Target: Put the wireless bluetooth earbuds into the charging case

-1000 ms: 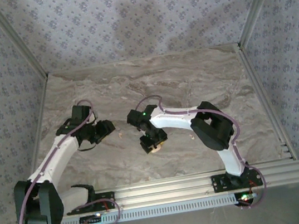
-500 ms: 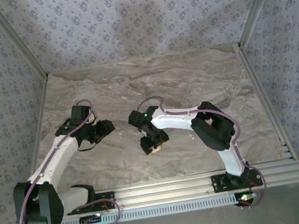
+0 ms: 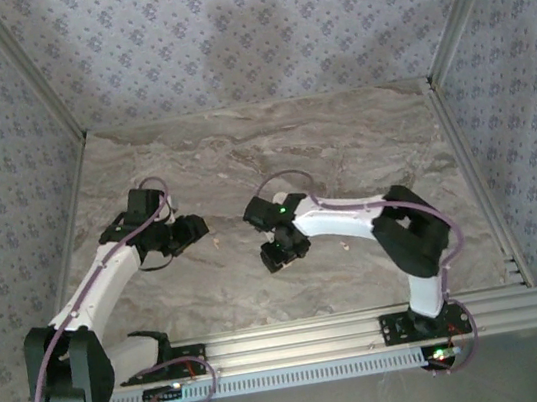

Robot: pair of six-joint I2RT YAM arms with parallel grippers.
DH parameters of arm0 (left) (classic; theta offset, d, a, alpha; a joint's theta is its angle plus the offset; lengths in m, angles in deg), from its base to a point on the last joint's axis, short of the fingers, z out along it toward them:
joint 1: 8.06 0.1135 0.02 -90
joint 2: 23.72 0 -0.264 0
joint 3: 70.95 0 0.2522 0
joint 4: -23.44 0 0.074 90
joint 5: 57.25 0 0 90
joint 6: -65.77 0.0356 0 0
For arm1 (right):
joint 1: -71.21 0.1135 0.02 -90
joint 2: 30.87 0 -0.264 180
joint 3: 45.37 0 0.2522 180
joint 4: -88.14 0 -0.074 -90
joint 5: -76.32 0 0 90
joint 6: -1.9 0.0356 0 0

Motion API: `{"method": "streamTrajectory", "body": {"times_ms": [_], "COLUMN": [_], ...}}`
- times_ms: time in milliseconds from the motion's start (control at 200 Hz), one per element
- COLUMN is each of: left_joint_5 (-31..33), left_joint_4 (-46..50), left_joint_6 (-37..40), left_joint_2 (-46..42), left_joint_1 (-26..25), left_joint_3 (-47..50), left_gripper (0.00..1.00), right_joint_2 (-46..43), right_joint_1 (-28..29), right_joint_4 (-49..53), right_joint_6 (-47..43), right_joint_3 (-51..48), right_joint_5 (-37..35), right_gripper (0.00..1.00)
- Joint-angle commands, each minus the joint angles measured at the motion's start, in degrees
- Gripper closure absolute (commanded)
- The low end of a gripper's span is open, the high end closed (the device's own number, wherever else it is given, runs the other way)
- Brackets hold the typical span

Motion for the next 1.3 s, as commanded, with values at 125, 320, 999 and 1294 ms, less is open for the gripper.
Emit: {"method": "streamTrajectory", "body": {"times_ms": [125, 320, 999, 1294], "left_joint_5": [-10.93, -17.56, -23.07, -23.39], "left_joint_4": [-6.68, -6.33, -4.73, -4.39], "left_joint_6": [6.72, 10.81, 19.13, 19.81], "left_joint_2": [-0.75, 0.63, 5.53, 6.59], "left_joint_1": [0.21, -1.67, -11.18, -14.12], "left_joint_3": [-4.56, -9.38, -17.43, -19.54], "left_gripper": [0.52, 0.53, 0.54, 0.54], "right_joint_2": [-15.47, -24.84, -37.58, -37.54], "right_joint_1": [-3.28, -6.96, -12.75, -13.31], "right_joint_4": [-19.72, -30.25, -39.09, -38.11], "right_joint_6": [-4.07, -12.37, -45.18, -56.58], "right_joint_3": [-9.81, -16.37, -23.56, -22.17], "right_joint_5": [-3.68, 0.2, 12.06, 13.11], "right_gripper": [0.47, 0.47, 0.5, 0.5]}}
